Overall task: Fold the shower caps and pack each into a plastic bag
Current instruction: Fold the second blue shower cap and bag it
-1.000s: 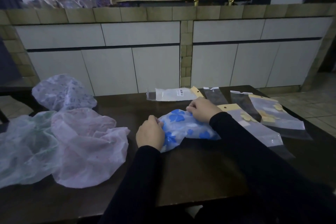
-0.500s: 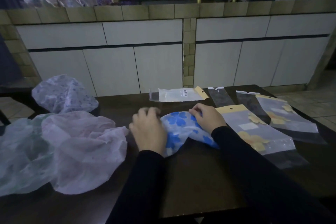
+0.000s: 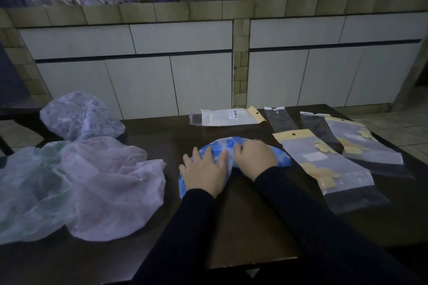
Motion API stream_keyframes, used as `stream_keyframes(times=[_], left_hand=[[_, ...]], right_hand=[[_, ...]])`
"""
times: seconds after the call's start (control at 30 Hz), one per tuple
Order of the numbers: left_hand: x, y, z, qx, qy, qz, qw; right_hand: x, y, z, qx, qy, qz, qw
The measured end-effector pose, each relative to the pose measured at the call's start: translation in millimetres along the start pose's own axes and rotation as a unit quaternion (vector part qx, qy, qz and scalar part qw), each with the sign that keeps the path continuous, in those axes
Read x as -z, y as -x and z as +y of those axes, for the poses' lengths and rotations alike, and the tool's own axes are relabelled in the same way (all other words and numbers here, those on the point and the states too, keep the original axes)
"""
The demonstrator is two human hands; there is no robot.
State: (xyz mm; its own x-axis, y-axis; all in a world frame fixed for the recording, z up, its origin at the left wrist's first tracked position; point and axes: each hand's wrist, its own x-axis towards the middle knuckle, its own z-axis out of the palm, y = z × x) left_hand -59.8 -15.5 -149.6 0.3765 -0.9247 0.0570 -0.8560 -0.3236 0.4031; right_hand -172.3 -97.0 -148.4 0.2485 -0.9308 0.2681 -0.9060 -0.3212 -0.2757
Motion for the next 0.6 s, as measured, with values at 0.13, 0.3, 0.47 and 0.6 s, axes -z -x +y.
stream_keyframes(times=[0.13,0.3,0.47,0.6], left_hand=[[-0.9,4.2,-2.8,0.006,-0.035,-0.009,0.999],[4.7,8.9,-12.9,0.027,-0.102,-0.066,0.992],[7.0,16.5,-11.7,0.041,-0.102,-0.078,0.991],[17.3,21.4,-1.2,0.066,-0.111,-0.108,0.986]], right_hand=[[-7.2,-5.3,5.8,0.102,0.061,-0.133,0.984],[3.0,-16.3,27.5,0.138,0.042,-0.224,0.964],[3.7,-19.5,29.2,0.159,0.056,-0.237,0.957],[7.6,-18.3,29.8,0.173,0.04,-0.237,0.955]])
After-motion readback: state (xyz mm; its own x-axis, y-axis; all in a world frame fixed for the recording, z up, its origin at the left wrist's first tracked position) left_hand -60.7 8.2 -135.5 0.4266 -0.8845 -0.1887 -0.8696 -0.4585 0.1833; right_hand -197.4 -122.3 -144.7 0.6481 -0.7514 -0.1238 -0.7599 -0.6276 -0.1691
